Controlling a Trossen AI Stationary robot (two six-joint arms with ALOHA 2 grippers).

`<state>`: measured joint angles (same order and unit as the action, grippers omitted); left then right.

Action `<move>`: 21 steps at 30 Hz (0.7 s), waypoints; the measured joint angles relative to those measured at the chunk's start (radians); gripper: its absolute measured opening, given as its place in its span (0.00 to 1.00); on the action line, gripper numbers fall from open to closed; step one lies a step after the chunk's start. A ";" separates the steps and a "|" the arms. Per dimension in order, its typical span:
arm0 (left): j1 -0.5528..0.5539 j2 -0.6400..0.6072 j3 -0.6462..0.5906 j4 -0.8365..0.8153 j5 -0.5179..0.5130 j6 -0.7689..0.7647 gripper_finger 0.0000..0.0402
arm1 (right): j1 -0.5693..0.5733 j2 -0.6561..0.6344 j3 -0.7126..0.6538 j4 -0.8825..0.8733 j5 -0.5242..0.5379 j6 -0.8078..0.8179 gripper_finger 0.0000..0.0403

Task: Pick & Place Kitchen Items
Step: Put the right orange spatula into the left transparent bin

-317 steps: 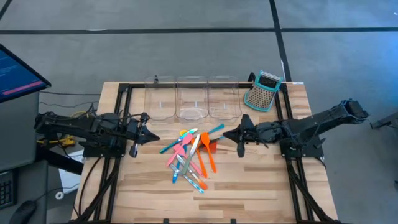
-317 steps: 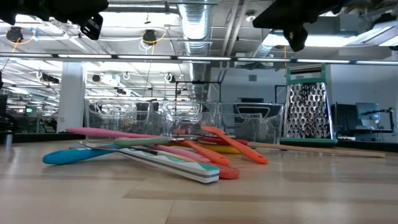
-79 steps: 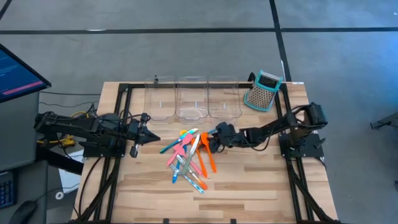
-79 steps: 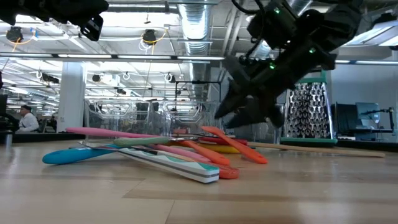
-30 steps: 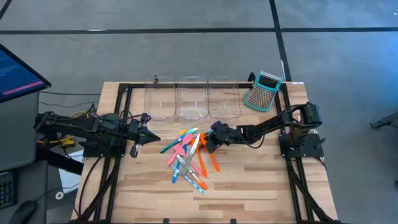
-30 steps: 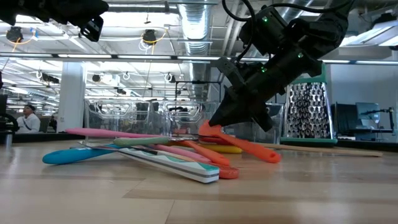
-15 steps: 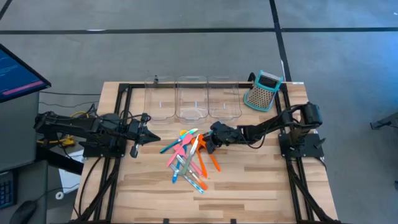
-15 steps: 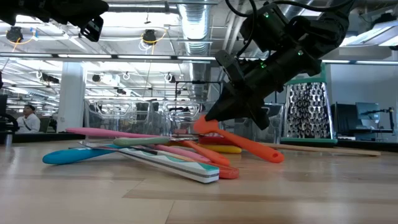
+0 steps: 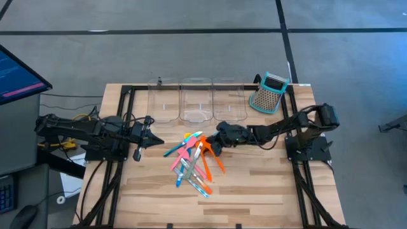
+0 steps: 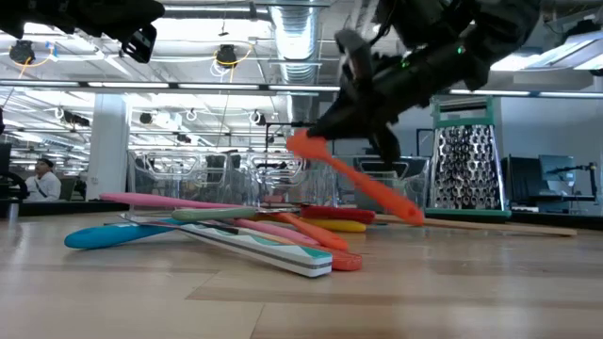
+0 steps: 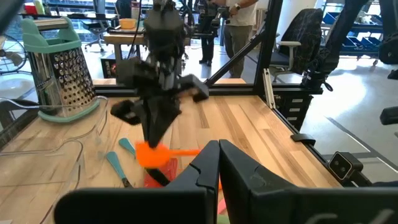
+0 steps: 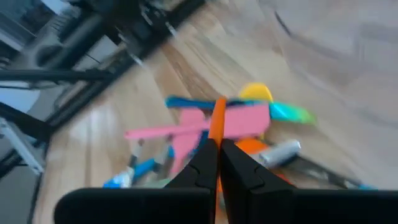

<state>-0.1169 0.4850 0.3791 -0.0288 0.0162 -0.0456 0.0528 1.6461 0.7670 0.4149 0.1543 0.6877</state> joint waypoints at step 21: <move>0.000 0.007 0.000 0.033 -0.011 -0.014 0.01 | 0.059 -0.361 0.000 -0.029 0.182 -0.417 0.00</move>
<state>-0.1169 0.4923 0.3790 0.0046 0.0055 -0.0595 0.1117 1.2848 0.7670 0.3859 0.3360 0.2707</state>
